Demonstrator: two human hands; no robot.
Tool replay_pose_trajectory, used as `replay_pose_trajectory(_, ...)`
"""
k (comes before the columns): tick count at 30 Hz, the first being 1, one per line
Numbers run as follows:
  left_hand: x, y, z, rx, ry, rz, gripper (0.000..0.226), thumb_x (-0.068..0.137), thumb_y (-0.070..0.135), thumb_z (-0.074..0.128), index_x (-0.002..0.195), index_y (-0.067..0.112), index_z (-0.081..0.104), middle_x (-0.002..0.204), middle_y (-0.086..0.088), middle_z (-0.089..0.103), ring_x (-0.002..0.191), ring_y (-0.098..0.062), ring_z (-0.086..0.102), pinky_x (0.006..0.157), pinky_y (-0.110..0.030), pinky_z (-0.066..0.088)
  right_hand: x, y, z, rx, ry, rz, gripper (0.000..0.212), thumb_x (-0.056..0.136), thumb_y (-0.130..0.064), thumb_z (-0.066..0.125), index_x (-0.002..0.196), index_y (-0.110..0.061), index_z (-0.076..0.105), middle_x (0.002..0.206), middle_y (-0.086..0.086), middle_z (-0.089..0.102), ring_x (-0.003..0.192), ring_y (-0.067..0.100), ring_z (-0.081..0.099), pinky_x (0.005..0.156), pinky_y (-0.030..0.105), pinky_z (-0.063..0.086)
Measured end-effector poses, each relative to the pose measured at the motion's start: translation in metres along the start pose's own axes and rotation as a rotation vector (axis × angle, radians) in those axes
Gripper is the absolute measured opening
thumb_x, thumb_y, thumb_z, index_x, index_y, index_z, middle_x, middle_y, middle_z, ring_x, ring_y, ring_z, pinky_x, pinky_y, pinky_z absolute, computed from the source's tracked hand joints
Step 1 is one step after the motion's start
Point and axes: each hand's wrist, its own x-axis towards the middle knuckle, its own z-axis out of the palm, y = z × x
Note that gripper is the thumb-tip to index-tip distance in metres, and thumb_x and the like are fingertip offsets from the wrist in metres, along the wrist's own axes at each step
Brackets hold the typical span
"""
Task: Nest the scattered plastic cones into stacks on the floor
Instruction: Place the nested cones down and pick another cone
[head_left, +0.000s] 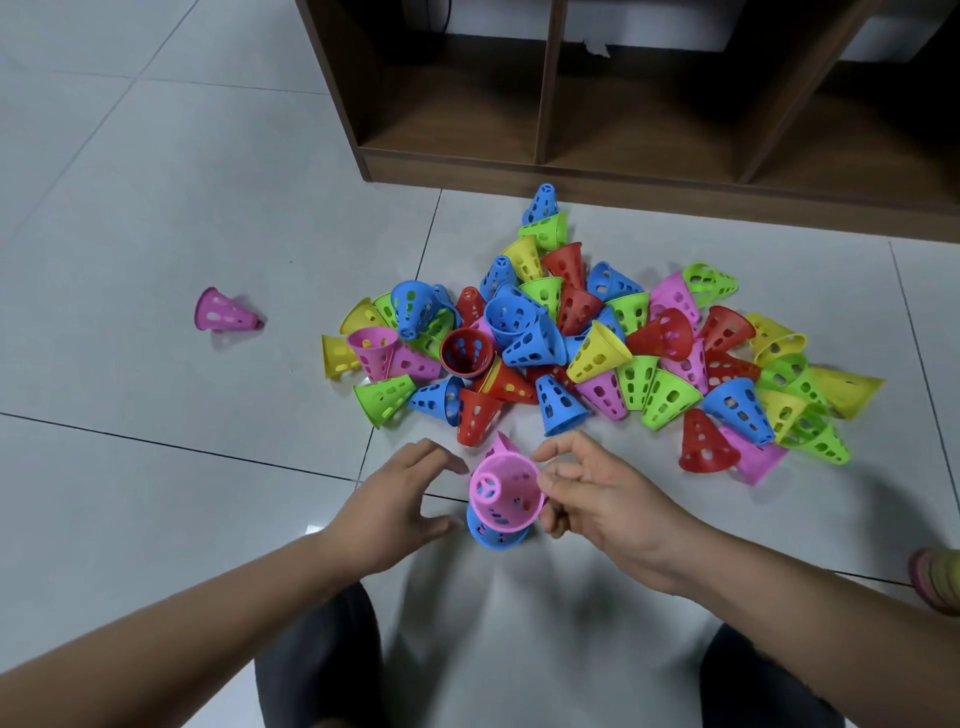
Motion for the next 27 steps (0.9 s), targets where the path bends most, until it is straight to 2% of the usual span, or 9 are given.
replay_pose_trajectory(5,0.012,-0.032,-0.018,0.097,0.12,-0.1,0.053,0.083,0.031,0.089,0.128,0.027,0.062,0.125,0.011,0.058,0.114,-0.018,0.059,0.089,-0.032,0.051,0.005,0.015,0.001,-0.195,0.056,0.055,0.012,0.104,-0.006,0.061,0.116,-0.008,0.059,0.085,0.015,0.075,0.075,0.023,0.069,0.076,0.035,0.056)
replay_pose_trajectory(9,0.03,-0.053,-0.033,0.269,0.215,-0.153,0.055,0.082,0.03,0.087,0.13,0.024,0.062,0.131,0.001,0.057,0.119,-0.029,0.057,0.092,-0.046,0.052,0.008,0.024,-0.004,-0.343,0.077,0.106,0.004,0.102,-0.008,0.065,0.105,-0.01,0.066,0.085,0.013,0.076,0.077,0.025,0.074,0.078,0.038,0.062)
replay_pose_trajectory(12,0.038,-0.065,-0.038,0.365,0.203,-0.245,0.063,0.084,0.034,0.084,0.14,0.024,0.057,0.144,-0.001,0.053,0.132,-0.031,0.051,0.097,-0.05,0.047,0.011,0.026,-0.008,-0.479,0.097,0.122,0.012,0.1,-0.007,0.063,0.1,-0.017,0.069,0.086,0.01,0.077,0.079,0.024,0.076,0.08,0.039,0.064)
replay_pose_trajectory(15,0.039,-0.074,-0.037,0.392,0.156,-0.323,0.069,0.086,0.038,0.083,0.146,0.023,0.052,0.147,-0.004,0.053,0.136,-0.032,0.05,0.102,-0.052,0.046,0.014,0.028,-0.009,-0.504,0.098,0.139,0.008,0.1,-0.012,0.065,0.1,-0.019,0.069,0.089,0.007,0.076,0.078,0.019,0.077,0.076,0.033,0.063)
replay_pose_trajectory(19,0.03,-0.083,-0.03,0.399,0.13,-0.38,0.058,0.087,0.041,0.081,0.136,0.022,0.057,0.131,-0.004,0.061,0.119,-0.035,0.06,0.095,-0.049,0.046,0.024,0.033,-0.014,-0.745,0.158,0.076,0.012,0.101,-0.015,0.061,0.099,-0.026,0.067,0.091,0.0,0.073,0.084,0.018,0.072,0.074,0.03,0.056)
replay_pose_trajectory(23,0.017,-0.083,-0.019,0.39,0.094,-0.406,0.05,0.089,0.046,0.079,0.126,0.024,0.054,0.114,-0.003,0.067,0.097,-0.035,0.067,0.084,-0.043,0.046,0.035,0.034,-0.021,-0.926,0.167,-0.02,0.023,0.104,-0.007,0.05,0.109,-0.025,0.063,0.111,-0.007,0.06,0.086,0.008,0.059,0.072,0.023,0.049)
replay_pose_trajectory(25,0.011,-0.08,-0.016,0.381,0.073,-0.421,0.053,0.086,0.041,0.081,0.128,0.023,0.053,0.115,-0.004,0.07,0.096,-0.036,0.069,0.083,-0.042,0.046,0.04,0.034,-0.022,-0.908,0.146,-0.042,0.025,0.105,-0.009,0.048,0.112,-0.029,0.062,0.114,-0.008,0.057,0.091,0.011,0.061,0.08,0.03,0.053)
replay_pose_trajectory(27,0.006,-0.077,-0.014,0.359,0.063,-0.416,0.057,0.084,0.037,0.083,0.131,0.024,0.053,0.119,-0.003,0.071,0.098,-0.036,0.07,0.081,-0.04,0.046,0.045,0.034,-0.022,-0.841,0.095,-0.028,0.03,0.106,-0.01,0.047,0.114,-0.034,0.063,0.123,-0.01,0.058,0.107,0.012,0.062,0.092,0.036,0.054)
